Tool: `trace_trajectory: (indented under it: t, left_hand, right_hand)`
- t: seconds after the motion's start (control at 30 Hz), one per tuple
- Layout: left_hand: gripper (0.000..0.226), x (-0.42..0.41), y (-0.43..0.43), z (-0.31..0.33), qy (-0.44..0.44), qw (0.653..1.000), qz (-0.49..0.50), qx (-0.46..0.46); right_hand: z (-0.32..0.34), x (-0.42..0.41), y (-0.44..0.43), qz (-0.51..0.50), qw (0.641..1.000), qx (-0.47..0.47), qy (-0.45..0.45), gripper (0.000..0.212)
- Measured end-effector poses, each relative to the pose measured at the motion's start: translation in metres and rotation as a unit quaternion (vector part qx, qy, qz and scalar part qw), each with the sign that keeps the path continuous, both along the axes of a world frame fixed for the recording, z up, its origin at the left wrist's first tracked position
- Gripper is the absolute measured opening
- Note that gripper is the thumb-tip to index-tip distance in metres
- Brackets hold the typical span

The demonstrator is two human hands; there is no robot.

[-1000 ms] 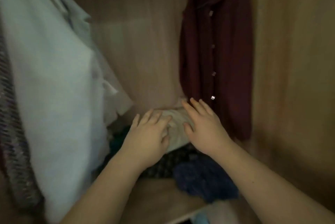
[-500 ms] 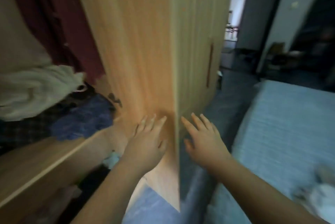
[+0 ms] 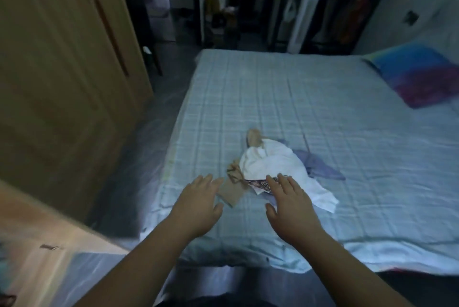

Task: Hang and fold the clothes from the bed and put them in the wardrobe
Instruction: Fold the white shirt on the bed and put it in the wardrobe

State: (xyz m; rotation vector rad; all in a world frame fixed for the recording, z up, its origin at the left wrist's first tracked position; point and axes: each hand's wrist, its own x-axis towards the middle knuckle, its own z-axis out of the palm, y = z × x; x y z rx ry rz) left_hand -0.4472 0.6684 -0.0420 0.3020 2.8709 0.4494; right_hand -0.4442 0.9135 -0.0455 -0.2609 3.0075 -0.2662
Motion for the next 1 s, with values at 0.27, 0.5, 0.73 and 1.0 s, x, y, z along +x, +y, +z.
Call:
trace_trajectory:
  t: [0.27, 0.5, 0.73, 1.0]
  left_hand:
    - [0.066, -0.039, 0.078, -0.014, 0.040, 0.990, -0.132, -0.008]
    - [0.067, -0.104, 0.125, -0.060, -0.029, 0.986, -0.164, -0.001]
    - [0.064, -0.190, 0.130, -0.089, -0.038, 0.986, -0.165, 0.004]
    - [0.068, -0.271, 0.119, -0.130, -0.109, 0.987, -0.116, -0.019]
  right_hand:
    - [-0.030, 0.010, 0.068, -0.122, 0.991, -0.055, -0.031, 0.072]
    - [-0.048, -0.007, 0.103, -0.155, 0.985, -0.026, -0.072, 0.070]
    - [-0.061, -0.099, 0.100, -0.122, 0.988, -0.024, -0.091, 0.068]
    - [-0.100, -0.219, 0.093, -0.174, 0.972, -0.081, -0.135, 0.067]
